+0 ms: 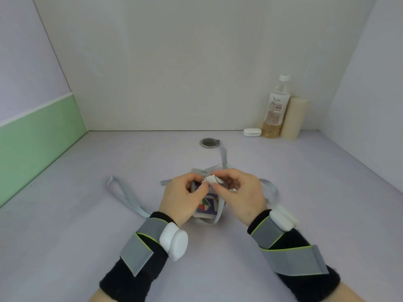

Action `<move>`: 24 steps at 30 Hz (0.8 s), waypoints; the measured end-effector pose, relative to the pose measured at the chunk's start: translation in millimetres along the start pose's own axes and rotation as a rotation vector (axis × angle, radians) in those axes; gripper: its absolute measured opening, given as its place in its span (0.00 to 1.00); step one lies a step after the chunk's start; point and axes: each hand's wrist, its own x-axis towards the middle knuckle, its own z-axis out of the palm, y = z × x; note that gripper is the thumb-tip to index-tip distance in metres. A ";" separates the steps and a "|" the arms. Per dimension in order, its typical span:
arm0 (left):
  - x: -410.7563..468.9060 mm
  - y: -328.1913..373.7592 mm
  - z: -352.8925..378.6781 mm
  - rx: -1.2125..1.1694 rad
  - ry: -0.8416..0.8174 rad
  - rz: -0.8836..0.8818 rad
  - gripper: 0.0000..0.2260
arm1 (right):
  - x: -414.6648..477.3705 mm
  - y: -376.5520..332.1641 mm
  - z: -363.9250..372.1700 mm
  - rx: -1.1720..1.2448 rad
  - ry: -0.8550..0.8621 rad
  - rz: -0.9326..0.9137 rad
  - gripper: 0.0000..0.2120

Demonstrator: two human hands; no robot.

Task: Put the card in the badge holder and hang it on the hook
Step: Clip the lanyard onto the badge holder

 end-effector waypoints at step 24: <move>-7.1 4.7 -3.6 0.097 -0.021 0.042 0.11 | -6.4 9.9 12.7 -0.169 0.004 -0.171 0.06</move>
